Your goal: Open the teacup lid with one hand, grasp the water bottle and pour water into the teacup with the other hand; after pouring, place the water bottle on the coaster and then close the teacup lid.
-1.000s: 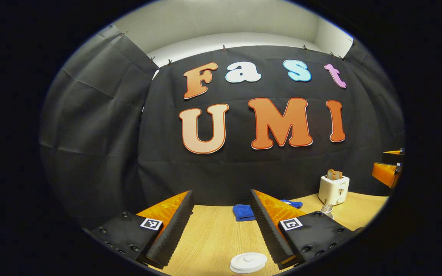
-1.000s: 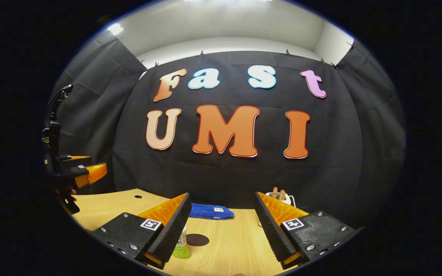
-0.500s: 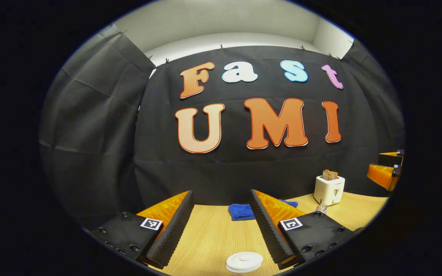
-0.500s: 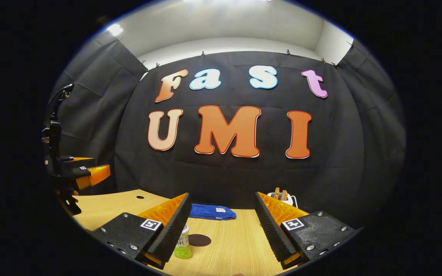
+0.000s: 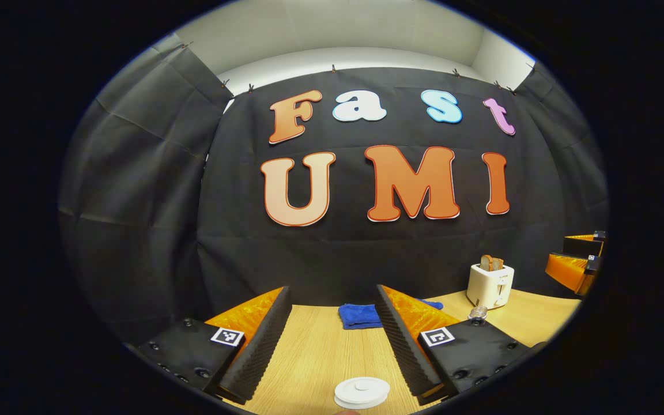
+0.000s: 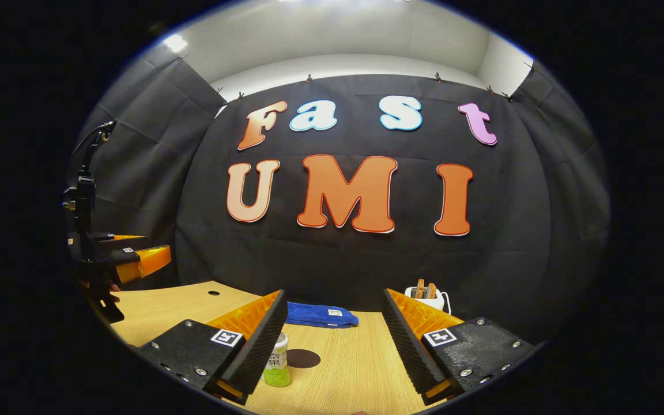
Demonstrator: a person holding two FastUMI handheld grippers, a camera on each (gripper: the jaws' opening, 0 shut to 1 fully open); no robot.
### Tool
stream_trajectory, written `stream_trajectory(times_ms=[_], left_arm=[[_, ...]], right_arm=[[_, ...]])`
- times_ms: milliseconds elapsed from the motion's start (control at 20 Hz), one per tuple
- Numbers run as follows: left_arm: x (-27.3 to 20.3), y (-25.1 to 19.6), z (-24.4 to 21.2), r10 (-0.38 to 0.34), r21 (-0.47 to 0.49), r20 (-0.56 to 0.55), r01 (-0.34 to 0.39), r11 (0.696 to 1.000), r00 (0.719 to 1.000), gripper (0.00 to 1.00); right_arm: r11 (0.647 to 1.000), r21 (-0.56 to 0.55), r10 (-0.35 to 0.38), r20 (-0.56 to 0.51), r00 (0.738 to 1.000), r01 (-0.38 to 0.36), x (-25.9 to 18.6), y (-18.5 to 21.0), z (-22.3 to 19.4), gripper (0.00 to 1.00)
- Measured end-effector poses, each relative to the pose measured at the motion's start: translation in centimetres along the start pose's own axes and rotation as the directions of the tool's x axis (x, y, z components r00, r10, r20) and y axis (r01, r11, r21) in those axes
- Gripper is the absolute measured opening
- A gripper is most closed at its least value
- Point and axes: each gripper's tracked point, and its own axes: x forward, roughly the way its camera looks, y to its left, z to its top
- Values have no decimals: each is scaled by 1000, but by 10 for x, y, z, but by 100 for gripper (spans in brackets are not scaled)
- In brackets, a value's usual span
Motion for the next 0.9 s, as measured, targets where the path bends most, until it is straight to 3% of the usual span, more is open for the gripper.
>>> stream_trajectory(times_ms=[450,800,900], left_arm=[[1,-33,-48,-114,-4,-62,114,993,992,96],[1,-49,-132,-198,-30,-207,196,980,958,94],[0,-47,-155,-202,-31,-248,201,979,947,88]], right_arm=[[999,29,45,-51,998,-43,5,10,-31,98],[998,26,60,-111,992,-57,7,14,-63,98],[997,28,70,-128,989,-67,9,16,-71,98]])
